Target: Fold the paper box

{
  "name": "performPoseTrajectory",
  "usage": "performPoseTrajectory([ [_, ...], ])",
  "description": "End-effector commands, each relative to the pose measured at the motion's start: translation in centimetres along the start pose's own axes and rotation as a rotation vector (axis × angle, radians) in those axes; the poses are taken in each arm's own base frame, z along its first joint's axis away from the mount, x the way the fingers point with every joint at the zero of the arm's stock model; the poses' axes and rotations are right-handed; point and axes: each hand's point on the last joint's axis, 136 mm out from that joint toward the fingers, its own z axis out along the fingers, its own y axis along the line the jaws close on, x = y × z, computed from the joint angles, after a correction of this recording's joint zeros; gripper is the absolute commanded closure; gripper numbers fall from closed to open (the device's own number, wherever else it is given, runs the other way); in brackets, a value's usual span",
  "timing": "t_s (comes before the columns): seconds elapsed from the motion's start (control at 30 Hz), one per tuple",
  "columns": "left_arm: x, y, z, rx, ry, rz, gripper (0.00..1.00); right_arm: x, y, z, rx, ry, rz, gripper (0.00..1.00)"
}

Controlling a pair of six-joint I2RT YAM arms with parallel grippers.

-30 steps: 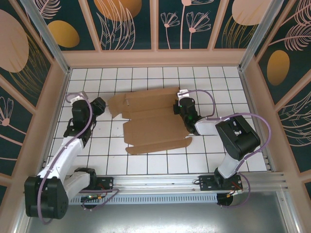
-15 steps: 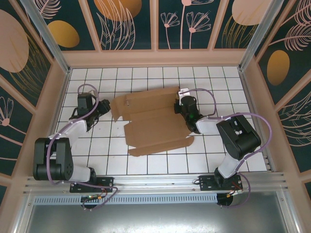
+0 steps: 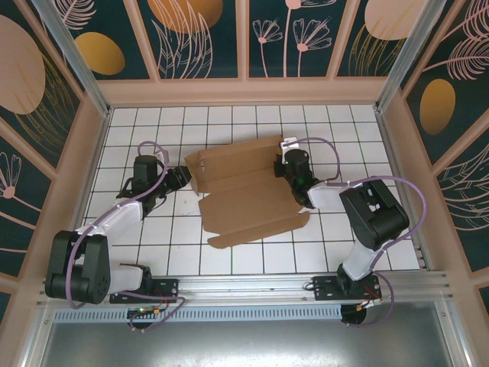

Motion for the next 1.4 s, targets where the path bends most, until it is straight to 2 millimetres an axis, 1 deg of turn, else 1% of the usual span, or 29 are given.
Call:
performPoseTrajectory([
  [0.0, 1.1, -2.7, 0.2, 0.090, 0.031, 0.034, 0.51, 1.1, 0.4, 0.6, -0.013, 0.046, 0.022, 0.92],
  [0.17, 1.9, -3.5, 0.7, 0.117, 0.054, 0.075, 0.50, 1.2, 0.7, 0.6, -0.021, 0.050, 0.024, 0.92],
  [0.27, 2.1, -3.7, 1.3, 0.093, 0.065, 0.116, 0.50, 1.4, 0.8, 0.6, -0.027, 0.055, 0.021, 0.92],
  [0.37, 0.9, -3.5, 1.5, 0.045, 0.036, 0.149, 0.50, 1.5, 0.9, 0.7, -0.029, 0.058, 0.019, 0.92],
  [0.43, -0.1, -3.2, 1.3, -0.004, 0.005, 0.181, 0.50, 1.6, 0.8, 0.7, -0.026, 0.061, 0.015, 0.92],
  [0.5, -1.2, -3.5, 0.7, -0.015, -0.031, 0.201, 0.50, 1.7, 0.8, 0.6, -0.024, 0.061, 0.010, 0.92],
  [0.57, -1.8, -4.0, 0.3, -0.006, -0.044, 0.212, 0.51, 1.8, 0.8, 0.7, -0.025, 0.064, 0.007, 0.92],
  [0.63, -2.1, -3.9, 0.4, -0.026, -0.047, 0.223, 0.52, 1.9, 0.8, 0.7, -0.025, 0.064, 0.005, 0.92],
  [0.7, -1.7, -3.4, 0.9, -0.037, -0.031, 0.246, 0.54, 1.9, 0.8, 0.7, -0.029, 0.064, 0.005, 0.92],
  [0.83, -0.4, -2.7, 2.5, -0.029, 0.029, 0.261, 0.60, 2.0, 1.0, 0.8, -0.041, 0.068, 0.004, 0.92],
  [0.9, -0.2, -2.4, 3.0, -0.040, 0.037, 0.262, 0.61, 2.0, 1.1, 0.8, -0.046, 0.069, 0.005, 0.92],
  [0.93, -0.4, -2.1, 3.2, -0.058, 0.032, 0.266, 0.60, 1.9, 1.1, 0.8, -0.049, 0.066, 0.005, 0.92],
  [1.07, -1.9, -1.1, 3.1, -0.141, -0.018, 0.304, 0.50, 1.9, 1.3, 0.8, -0.058, 0.068, 0.003, 0.92],
  [1.13, -2.6, -1.0, 3.1, -0.157, -0.043, 0.332, 0.48, 1.9, 1.4, 0.7, -0.063, 0.067, 0.005, 0.92],
  [1.2, -2.7, -1.3, 3.3, -0.141, -0.049, 0.347, 0.46, 1.8, 1.5, 0.7, -0.067, 0.066, 0.003, 0.92],
  [1.37, -2.5, -2.9, 4.1, -0.051, -0.044, 0.374, 0.44, 2.0, 1.5, 0.7, -0.072, 0.070, 0.001, 0.92],
])
